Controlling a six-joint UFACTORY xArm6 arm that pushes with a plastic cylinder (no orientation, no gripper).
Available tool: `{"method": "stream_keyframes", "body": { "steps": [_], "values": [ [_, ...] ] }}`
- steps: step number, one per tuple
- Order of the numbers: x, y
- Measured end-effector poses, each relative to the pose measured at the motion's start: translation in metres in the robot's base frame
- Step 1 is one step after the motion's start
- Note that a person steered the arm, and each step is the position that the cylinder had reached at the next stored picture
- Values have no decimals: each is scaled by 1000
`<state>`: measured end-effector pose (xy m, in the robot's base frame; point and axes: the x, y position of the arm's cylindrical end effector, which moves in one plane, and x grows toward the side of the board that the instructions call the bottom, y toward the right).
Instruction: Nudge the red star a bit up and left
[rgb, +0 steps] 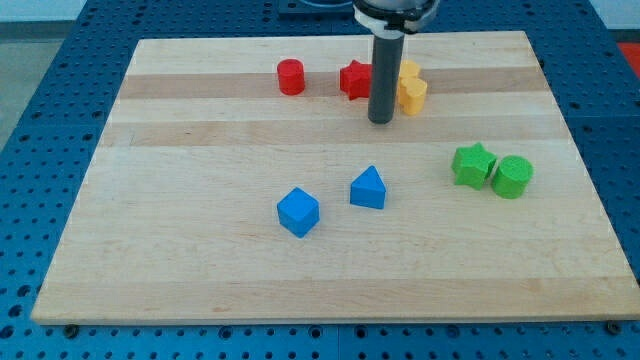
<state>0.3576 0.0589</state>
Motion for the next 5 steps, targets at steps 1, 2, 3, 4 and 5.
{"method": "stream_keyframes", "body": {
  "steps": [1, 2, 3, 4, 5],
  "values": [
    [-15, -3],
    [-22, -3],
    [-22, -3],
    [-34, -3],
    [-38, -3]
  ]
}}
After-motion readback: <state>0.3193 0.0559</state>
